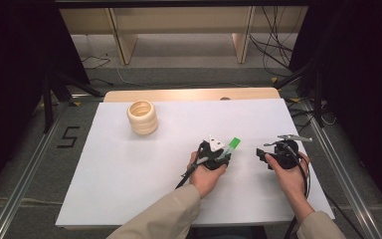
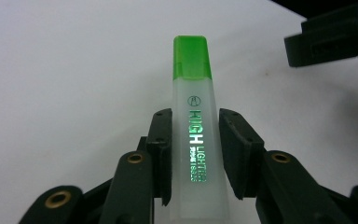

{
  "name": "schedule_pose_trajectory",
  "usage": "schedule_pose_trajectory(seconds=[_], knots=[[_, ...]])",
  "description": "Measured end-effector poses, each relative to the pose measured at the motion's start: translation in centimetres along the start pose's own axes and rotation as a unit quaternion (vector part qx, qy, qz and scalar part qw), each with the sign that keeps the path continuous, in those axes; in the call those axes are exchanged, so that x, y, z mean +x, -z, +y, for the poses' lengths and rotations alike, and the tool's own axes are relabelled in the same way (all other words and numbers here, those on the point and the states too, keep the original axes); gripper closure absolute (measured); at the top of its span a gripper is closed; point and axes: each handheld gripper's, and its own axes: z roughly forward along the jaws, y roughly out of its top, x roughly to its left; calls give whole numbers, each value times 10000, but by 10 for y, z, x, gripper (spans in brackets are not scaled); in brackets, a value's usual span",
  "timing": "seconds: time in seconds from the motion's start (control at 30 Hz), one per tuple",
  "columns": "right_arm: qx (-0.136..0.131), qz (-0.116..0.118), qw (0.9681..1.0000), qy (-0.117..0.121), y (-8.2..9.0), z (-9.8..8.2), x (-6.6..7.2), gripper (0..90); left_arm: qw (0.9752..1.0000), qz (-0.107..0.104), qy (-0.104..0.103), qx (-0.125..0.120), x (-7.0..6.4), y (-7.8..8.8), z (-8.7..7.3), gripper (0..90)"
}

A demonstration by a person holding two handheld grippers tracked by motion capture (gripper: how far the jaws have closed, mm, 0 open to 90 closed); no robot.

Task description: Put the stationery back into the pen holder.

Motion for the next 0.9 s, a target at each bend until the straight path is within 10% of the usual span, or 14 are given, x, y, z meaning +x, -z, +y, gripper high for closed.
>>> schedule_pose_trajectory(seconds=[0.37, 0.9], knots=[[14, 122, 9999, 72, -1, -1, 4, 246, 9984, -16, 168, -537, 39, 51, 5, 666], [-61, 807, 9950, 589, 2, -8, 25, 224, 9939, 709, 374, -758, 104, 116, -19, 665]])
